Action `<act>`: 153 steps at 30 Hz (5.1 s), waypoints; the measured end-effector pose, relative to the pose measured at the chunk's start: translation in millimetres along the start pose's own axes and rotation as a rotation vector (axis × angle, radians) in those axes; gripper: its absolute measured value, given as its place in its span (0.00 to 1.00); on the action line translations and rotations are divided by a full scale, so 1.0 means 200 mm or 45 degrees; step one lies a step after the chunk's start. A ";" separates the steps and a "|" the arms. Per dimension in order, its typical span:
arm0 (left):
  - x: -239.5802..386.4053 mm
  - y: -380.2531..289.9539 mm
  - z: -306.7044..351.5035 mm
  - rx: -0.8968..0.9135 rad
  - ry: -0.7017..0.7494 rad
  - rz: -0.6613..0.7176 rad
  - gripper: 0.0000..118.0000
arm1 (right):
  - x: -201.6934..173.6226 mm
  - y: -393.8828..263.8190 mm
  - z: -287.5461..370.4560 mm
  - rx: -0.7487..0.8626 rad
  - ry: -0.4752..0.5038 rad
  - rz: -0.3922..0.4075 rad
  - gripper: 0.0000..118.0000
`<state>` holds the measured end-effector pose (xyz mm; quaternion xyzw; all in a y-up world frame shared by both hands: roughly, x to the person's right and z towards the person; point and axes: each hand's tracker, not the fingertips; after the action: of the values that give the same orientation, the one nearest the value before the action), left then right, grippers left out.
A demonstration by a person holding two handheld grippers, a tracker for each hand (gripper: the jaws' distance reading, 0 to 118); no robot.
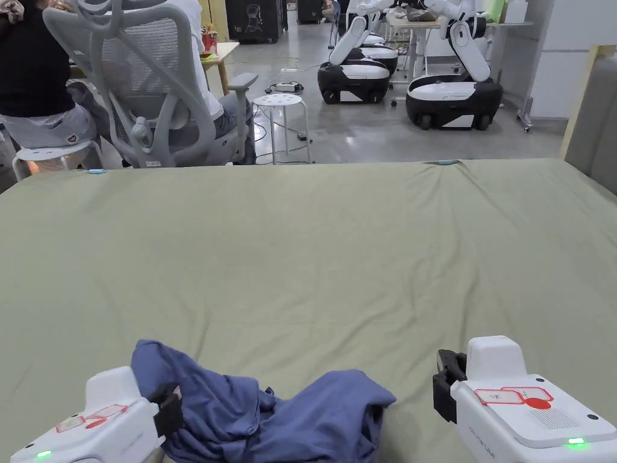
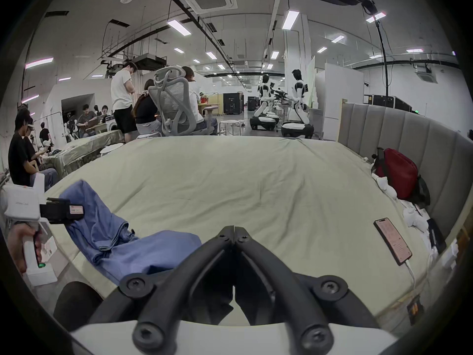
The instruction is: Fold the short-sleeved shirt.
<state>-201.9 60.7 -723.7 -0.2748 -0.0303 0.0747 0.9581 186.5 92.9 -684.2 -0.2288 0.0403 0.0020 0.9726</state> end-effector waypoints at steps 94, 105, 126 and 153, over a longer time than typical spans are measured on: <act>-1.15 0.20 -0.20 -0.266 -0.343 0.639 0.32 | -1.24 0.12 -0.50 -0.220 0.538 0.134 0.00; -2.00 0.34 -0.22 -0.283 -0.220 0.768 0.32 | -1.79 0.19 -0.62 -0.224 0.679 0.216 0.00; -1.71 0.41 0.21 -0.022 0.221 0.563 0.00 | -1.52 0.32 -0.51 -0.127 0.569 0.231 0.00; 0.57 0.66 0.44 0.571 -0.062 -0.218 0.00 | 0.08 0.67 0.18 0.313 -0.085 0.095 0.00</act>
<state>-114.3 236.0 -718.2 -0.0496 -0.0591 0.0048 0.9970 202.7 229.4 -713.6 -0.1062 0.0163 0.0410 0.9934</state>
